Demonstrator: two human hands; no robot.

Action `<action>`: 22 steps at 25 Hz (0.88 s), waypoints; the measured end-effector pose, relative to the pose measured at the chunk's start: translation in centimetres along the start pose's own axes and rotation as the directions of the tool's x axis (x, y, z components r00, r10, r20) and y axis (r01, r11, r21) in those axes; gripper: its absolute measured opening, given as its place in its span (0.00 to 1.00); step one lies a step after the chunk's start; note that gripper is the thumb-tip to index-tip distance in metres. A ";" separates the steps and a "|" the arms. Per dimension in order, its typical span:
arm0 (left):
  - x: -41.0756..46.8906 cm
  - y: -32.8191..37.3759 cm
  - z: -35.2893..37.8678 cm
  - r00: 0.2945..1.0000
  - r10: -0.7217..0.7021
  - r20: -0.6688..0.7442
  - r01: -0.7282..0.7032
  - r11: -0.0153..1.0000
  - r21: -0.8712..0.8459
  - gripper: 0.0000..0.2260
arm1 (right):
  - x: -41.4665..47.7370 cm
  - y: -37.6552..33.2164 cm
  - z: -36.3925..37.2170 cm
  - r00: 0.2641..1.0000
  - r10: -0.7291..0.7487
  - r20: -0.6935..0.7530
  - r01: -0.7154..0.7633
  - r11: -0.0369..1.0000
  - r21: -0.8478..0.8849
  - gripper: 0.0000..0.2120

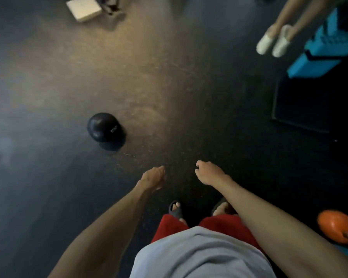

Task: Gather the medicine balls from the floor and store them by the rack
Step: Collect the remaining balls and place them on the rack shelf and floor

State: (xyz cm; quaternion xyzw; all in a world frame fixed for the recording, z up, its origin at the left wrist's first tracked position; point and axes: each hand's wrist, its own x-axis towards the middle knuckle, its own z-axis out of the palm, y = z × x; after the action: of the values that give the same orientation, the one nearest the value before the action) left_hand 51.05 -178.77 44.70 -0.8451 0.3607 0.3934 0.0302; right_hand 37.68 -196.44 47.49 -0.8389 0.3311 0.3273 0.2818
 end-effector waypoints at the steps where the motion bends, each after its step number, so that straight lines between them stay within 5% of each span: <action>1: -0.5 -2.8 -0.6 0.999 -0.045 -0.018 0.044 0.998 -0.040 0.15 | 0.8 -3.0 -0.3 0.999 -0.033 0.016 0.034 0.998 -0.049 0.19; 7: -1.8 -16.1 -3.0 0.965 -0.251 -0.081 0.219 0.933 -0.285 0.14 | 6.1 -18.9 -0.3 0.967 -0.234 0.101 0.253 0.919 -0.302 0.18; 12: 0.5 -28.2 -7.1 0.937 -0.345 -0.054 0.309 0.892 -0.329 0.14 | 13.4 -31.8 0.5 0.922 -0.350 0.164 0.387 0.844 -0.372 0.19; 22: 9.6 -47.4 -22.4 0.958 -0.285 0.028 0.283 0.929 -0.239 0.16 | 26.3 -51.1 -4.3 0.950 -0.263 0.169 0.298 0.924 -0.238 0.17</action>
State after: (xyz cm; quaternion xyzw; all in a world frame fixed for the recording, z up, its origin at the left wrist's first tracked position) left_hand 99.60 -156.85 42.48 -0.8871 0.1844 0.4228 -0.0169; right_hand 91.97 -177.38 43.87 -0.8835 0.1418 0.3797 0.2349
